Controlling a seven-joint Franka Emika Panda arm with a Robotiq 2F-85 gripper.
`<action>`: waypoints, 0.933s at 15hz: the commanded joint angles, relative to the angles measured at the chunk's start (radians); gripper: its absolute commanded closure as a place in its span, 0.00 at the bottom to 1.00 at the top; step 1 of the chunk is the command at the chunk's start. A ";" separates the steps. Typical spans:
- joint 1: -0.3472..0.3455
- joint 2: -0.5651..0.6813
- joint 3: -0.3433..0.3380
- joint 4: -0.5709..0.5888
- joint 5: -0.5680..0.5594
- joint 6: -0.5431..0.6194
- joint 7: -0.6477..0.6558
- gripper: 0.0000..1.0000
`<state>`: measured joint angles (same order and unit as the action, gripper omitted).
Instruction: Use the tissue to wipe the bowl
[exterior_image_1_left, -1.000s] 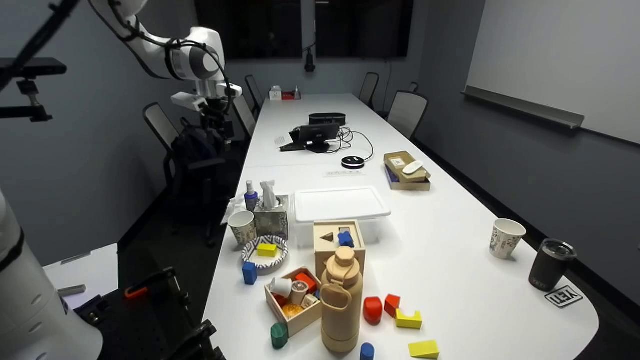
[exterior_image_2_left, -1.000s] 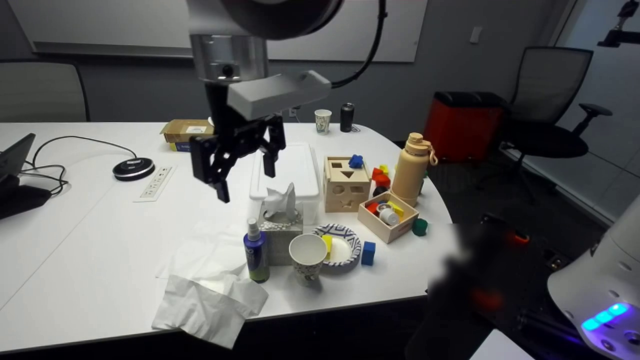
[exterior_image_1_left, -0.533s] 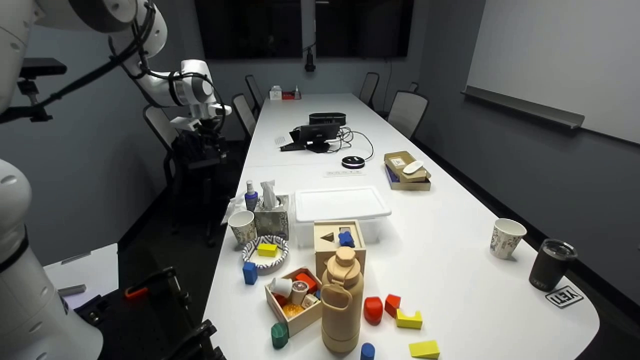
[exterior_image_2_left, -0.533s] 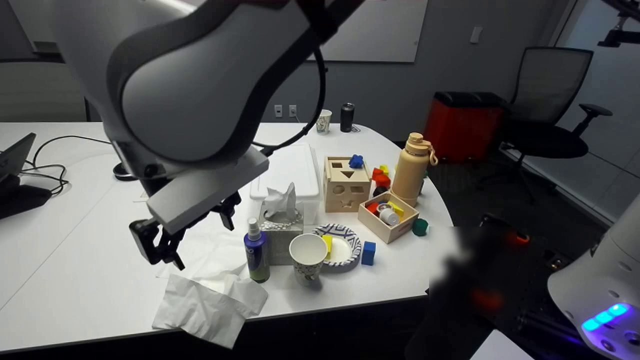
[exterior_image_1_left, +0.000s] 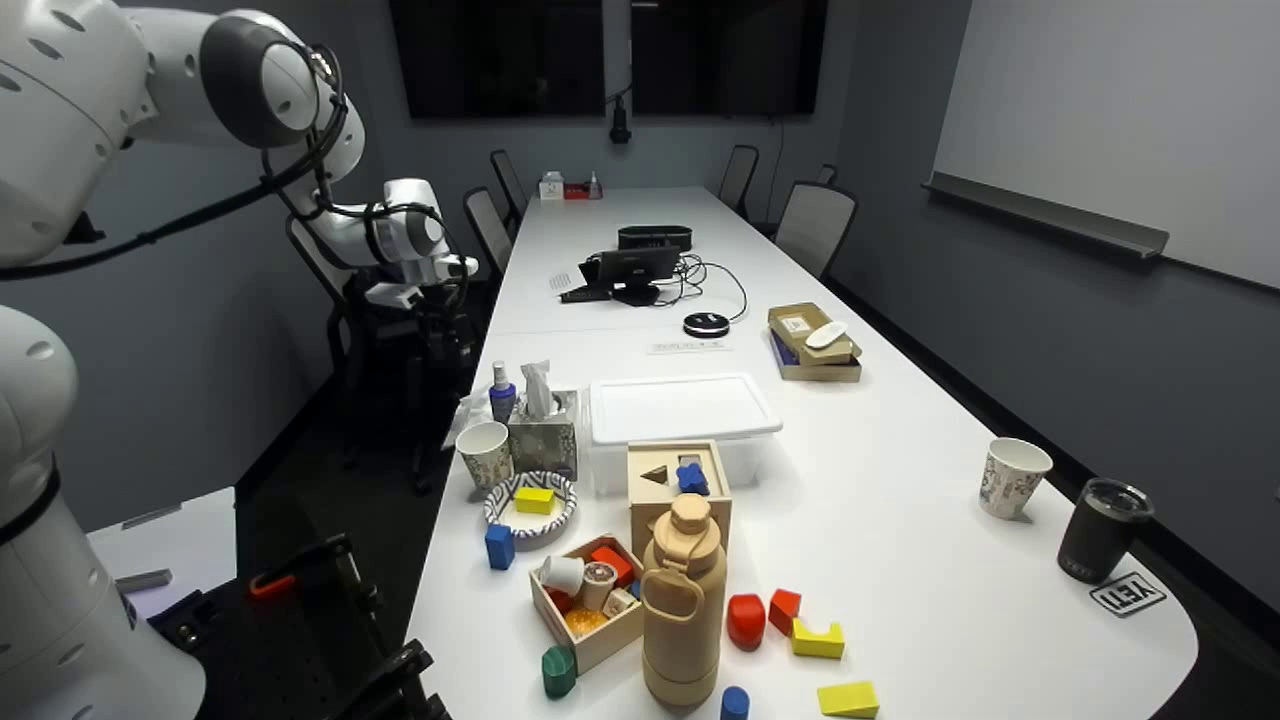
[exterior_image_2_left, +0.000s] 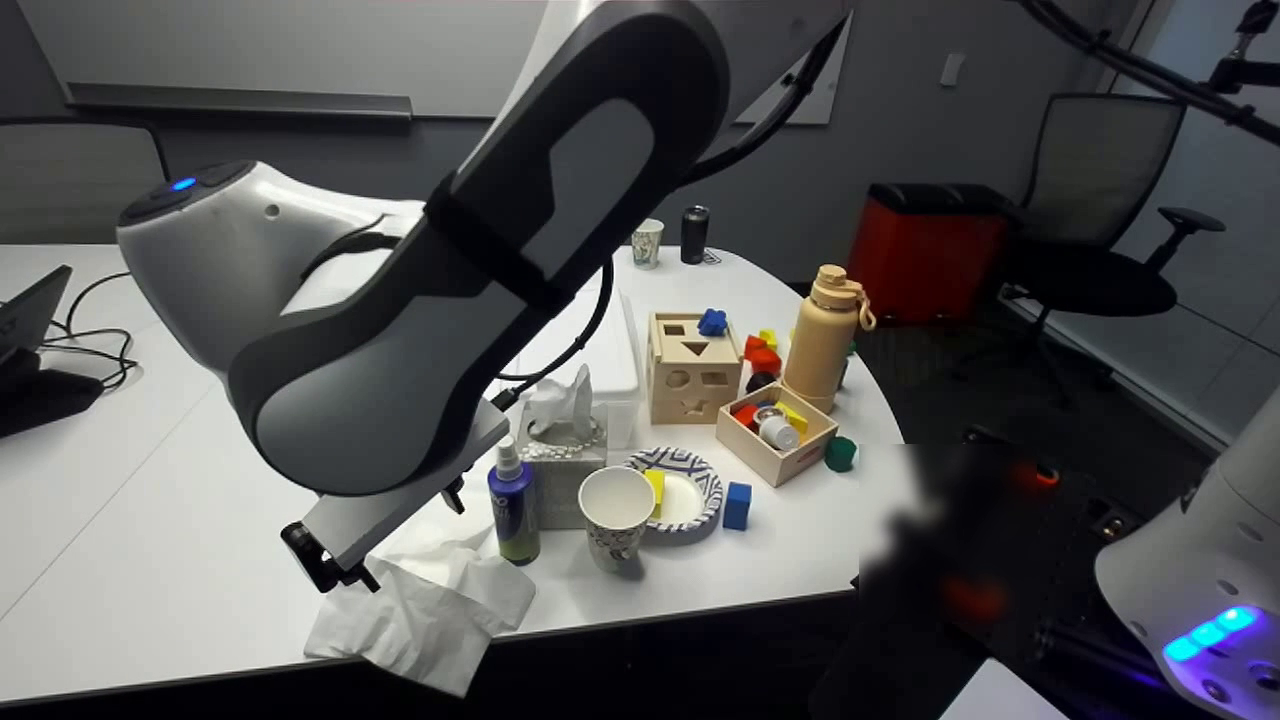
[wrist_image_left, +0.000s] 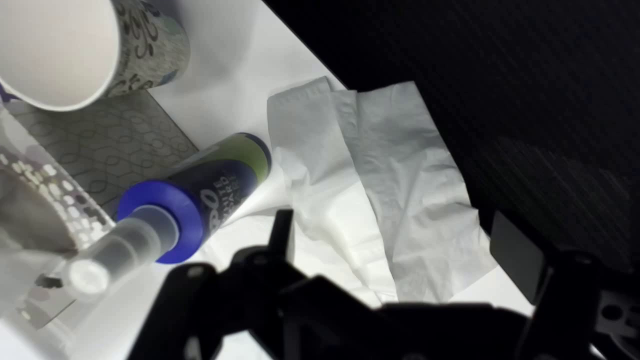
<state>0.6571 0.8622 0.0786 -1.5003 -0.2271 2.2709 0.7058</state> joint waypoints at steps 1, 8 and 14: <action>0.008 0.079 -0.012 0.075 0.014 0.031 -0.027 0.00; -0.009 0.116 -0.013 0.054 0.042 0.093 -0.040 0.00; -0.022 0.174 -0.032 0.035 0.043 0.099 -0.040 0.00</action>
<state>0.6420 1.0150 0.0611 -1.4486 -0.2077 2.3447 0.6914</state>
